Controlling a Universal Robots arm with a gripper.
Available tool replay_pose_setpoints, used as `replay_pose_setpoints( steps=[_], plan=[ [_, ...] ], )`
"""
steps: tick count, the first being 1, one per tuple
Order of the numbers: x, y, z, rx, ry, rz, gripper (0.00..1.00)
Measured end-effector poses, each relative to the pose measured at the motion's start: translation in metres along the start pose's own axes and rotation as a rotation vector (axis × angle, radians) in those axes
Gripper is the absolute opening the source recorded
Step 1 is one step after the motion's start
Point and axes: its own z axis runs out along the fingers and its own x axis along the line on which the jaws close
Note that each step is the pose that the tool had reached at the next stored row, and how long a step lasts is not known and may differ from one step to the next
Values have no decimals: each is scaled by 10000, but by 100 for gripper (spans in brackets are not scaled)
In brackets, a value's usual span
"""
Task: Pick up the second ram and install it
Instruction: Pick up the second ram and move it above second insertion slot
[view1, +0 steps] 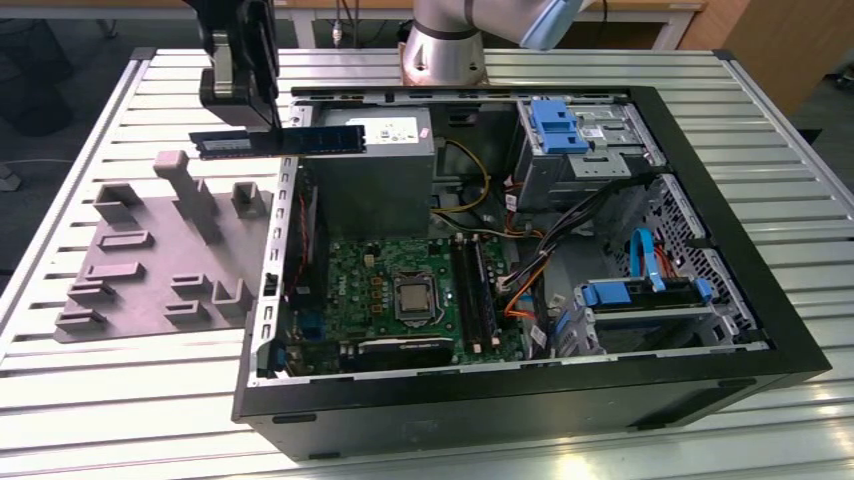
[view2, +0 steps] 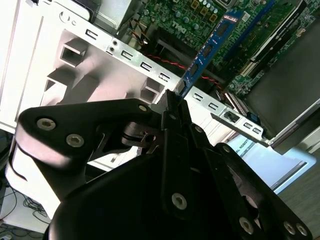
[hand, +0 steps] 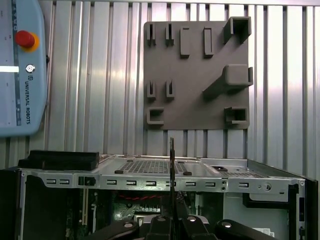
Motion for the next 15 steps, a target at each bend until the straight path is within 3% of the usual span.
replay_pose_setpoints(
  steps=[15],
  plan=[
    [2,-119,-4,0,0,0,14]
  ],
)
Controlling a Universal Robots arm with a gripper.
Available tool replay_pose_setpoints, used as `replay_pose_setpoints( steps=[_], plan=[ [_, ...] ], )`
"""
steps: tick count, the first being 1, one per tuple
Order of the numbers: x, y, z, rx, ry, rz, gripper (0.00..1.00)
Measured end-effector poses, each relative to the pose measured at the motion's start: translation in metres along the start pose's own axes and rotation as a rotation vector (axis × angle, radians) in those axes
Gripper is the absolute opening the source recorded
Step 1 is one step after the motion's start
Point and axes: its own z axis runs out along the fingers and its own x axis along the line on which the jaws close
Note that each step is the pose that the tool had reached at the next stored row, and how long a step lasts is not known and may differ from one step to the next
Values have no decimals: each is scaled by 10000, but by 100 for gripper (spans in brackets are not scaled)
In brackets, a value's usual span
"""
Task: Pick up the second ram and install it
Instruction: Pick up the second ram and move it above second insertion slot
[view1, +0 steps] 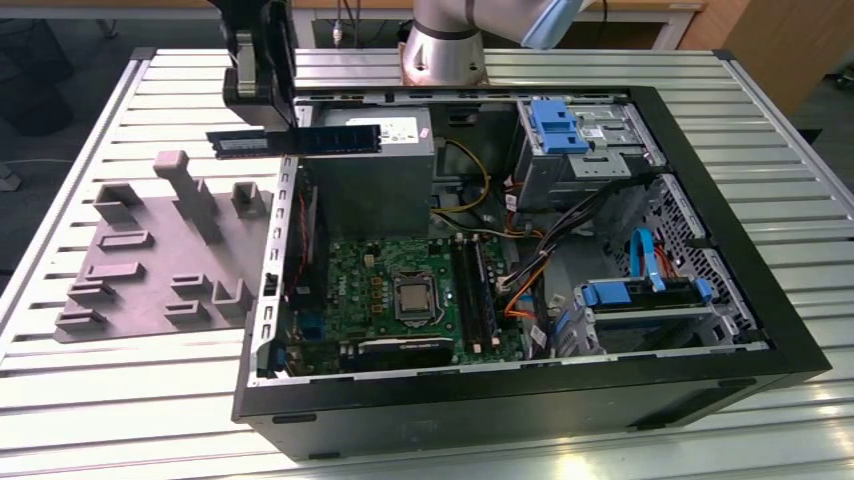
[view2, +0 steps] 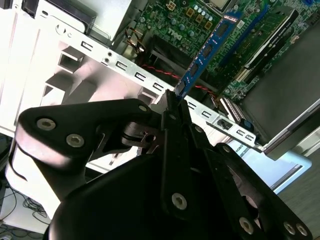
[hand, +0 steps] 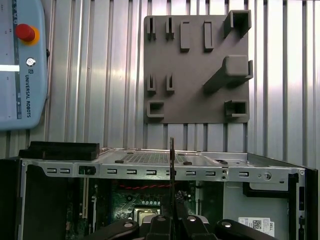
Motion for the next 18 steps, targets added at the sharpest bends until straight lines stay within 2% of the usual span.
replay_pose_setpoints(
  steps=[18],
  plan=[
    [1,-113,-4,0,0,0,14]
  ],
)
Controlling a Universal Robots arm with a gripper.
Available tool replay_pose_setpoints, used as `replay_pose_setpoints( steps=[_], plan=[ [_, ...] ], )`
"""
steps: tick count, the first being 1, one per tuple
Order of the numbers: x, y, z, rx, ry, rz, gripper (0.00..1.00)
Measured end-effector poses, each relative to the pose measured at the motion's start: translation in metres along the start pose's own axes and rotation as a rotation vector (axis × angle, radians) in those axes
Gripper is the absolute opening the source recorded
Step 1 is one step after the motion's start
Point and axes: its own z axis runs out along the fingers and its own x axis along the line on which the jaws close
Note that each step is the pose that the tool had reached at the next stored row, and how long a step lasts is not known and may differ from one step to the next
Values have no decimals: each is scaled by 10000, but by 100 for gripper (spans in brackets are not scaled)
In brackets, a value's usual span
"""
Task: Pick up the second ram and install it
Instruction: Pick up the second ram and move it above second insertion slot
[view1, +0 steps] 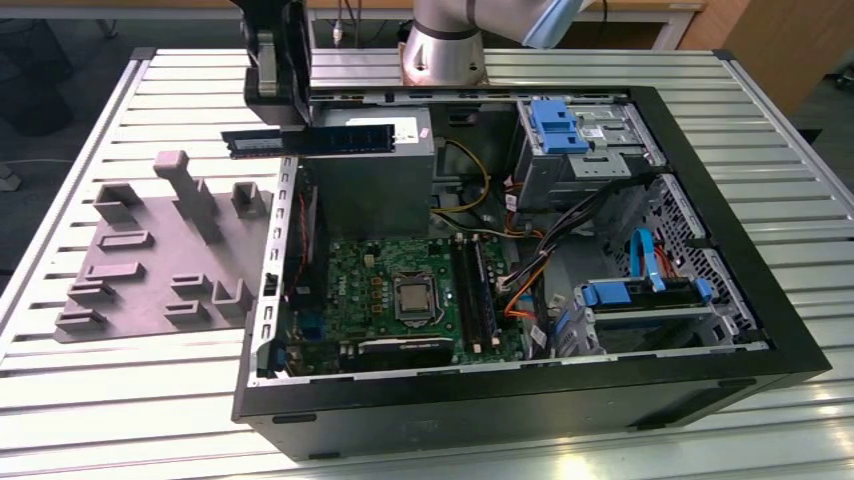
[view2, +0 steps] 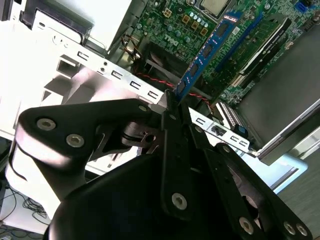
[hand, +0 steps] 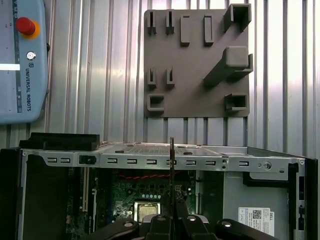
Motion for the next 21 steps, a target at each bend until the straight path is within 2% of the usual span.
replay_pose_setpoints(
  steps=[10,12,21],
  plan=[
    [1,-45,-2,0,0,1,14],
    [1,-85,-3,0,0,0,14],
    [2,-131,-4,0,0,0,14]
  ],
)
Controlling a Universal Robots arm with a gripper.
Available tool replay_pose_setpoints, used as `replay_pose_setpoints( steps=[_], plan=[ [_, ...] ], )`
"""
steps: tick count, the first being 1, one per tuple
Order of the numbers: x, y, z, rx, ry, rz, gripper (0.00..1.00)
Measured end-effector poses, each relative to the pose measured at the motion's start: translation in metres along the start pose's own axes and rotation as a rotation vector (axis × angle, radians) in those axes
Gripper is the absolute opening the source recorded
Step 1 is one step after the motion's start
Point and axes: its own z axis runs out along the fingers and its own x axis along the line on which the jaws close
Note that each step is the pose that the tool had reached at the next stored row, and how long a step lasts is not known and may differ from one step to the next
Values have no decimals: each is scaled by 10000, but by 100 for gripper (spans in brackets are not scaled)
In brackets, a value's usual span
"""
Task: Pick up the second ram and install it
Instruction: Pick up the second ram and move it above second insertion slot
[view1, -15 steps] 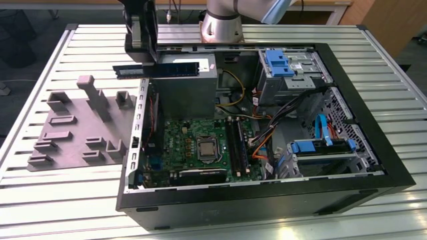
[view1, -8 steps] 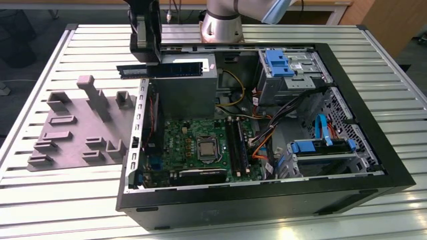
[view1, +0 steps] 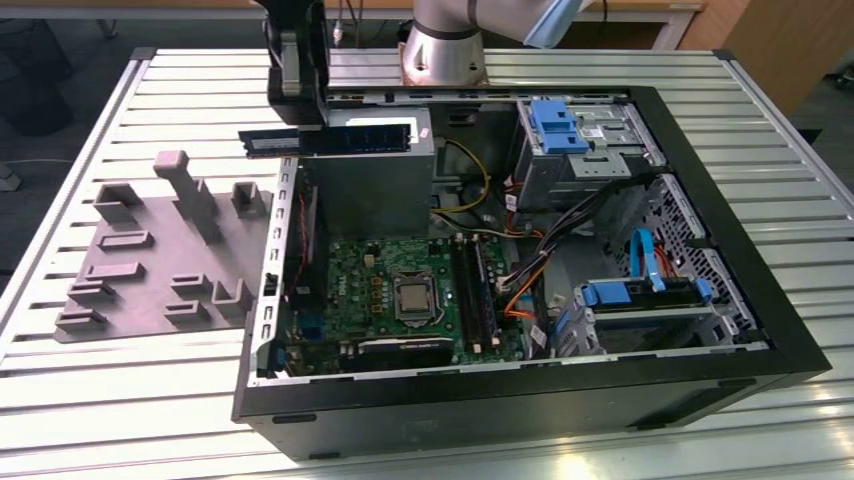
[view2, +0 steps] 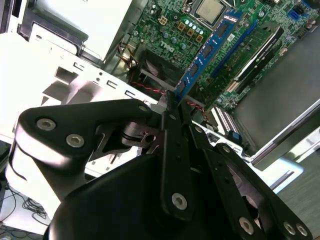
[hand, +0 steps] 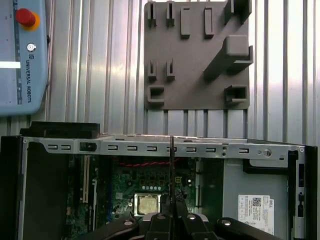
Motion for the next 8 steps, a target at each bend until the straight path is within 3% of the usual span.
replay_pose_setpoints(
  steps=[8],
  plan=[
    [1,-44,-1,0,0,0,14]
  ],
)
